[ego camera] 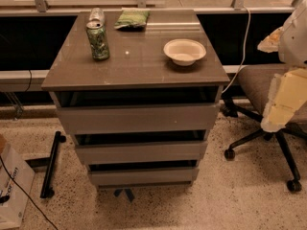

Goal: Open bottom drawer

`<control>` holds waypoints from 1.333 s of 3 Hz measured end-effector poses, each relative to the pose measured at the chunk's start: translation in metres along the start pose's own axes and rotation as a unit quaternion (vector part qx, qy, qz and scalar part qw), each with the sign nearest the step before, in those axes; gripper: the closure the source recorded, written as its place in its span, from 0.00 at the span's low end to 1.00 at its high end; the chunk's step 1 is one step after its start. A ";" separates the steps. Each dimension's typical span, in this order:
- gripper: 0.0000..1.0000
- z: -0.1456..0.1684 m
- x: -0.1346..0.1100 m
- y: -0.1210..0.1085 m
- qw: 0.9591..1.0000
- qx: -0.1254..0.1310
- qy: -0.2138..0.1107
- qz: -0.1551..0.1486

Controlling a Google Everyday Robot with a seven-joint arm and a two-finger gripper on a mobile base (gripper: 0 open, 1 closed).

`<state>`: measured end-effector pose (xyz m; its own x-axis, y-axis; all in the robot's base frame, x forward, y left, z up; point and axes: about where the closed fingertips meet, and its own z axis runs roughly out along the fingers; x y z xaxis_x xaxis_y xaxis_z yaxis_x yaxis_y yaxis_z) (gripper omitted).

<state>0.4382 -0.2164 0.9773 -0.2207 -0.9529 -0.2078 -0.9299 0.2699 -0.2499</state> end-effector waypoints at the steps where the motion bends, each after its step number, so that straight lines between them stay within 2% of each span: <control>1: 0.00 0.000 0.000 0.000 1.000 0.001 0.000 0.000; 2: 0.00 0.015 -0.002 0.002 1.000 0.015 0.010 -0.011; 4: 0.00 0.082 0.005 0.006 0.999 0.036 0.019 -0.013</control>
Offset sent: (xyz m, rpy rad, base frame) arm 0.0093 0.0100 -0.0424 -0.0855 -0.0506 0.0278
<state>0.4557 -0.2084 0.8973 -0.2082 -0.9640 -0.1653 -0.9120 0.2524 -0.3234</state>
